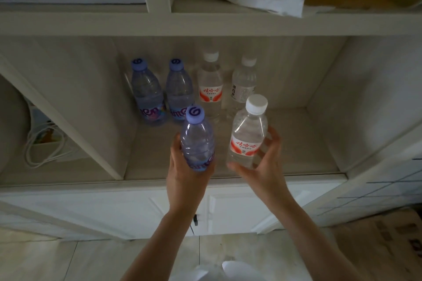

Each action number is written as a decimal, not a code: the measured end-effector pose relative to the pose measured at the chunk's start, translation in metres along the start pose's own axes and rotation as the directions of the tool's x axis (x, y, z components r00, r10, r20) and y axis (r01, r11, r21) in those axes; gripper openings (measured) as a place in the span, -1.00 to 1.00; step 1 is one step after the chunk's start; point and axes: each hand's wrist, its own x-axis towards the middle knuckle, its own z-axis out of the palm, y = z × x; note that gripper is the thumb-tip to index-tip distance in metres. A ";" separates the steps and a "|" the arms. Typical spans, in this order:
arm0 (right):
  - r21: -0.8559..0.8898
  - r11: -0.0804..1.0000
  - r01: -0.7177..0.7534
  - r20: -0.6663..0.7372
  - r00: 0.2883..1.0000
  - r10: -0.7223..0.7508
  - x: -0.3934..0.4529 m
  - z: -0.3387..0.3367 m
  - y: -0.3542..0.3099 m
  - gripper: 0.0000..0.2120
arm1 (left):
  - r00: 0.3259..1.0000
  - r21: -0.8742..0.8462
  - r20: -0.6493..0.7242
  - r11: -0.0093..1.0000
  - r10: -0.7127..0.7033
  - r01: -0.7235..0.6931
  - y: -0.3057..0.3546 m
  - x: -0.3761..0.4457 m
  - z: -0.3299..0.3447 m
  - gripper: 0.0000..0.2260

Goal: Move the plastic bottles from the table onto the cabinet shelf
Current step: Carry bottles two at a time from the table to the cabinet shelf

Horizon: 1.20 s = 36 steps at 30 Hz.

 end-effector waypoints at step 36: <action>-0.099 0.995 0.025 -0.213 0.976 -0.046 0.140 -0.118 0.065 -0.19 | 0.995 -0.221 0.081 0.972 -0.059 0.076 0.097 0.050 0.198 -0.38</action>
